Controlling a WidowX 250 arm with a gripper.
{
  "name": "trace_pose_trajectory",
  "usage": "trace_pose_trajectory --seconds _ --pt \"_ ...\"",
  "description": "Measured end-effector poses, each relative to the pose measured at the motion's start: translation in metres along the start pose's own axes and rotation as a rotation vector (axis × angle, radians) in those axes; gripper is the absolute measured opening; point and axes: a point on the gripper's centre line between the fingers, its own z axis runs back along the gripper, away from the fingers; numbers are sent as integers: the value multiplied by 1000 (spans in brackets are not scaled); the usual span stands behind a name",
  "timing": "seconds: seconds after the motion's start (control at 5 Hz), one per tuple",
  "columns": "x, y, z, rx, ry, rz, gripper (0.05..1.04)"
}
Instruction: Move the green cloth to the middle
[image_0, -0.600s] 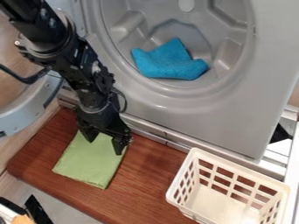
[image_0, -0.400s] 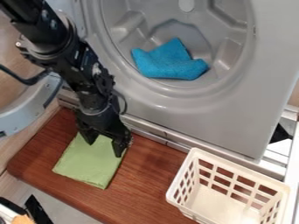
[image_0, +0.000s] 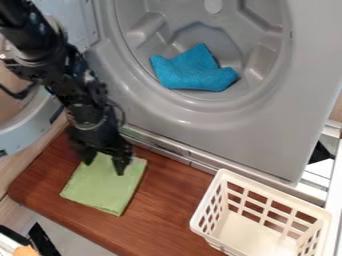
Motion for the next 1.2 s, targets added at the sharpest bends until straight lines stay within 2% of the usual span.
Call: trace_pose_trajectory --seconds 0.2,0.4,0.8,1.2 --pt "1 10 -6 10 7 29 1000" --pt "-3 18 -27 9 36 56 1000" --pt "-4 12 -49 16 53 53 1001" --pt "-2 1 -52 9 35 47 1001"
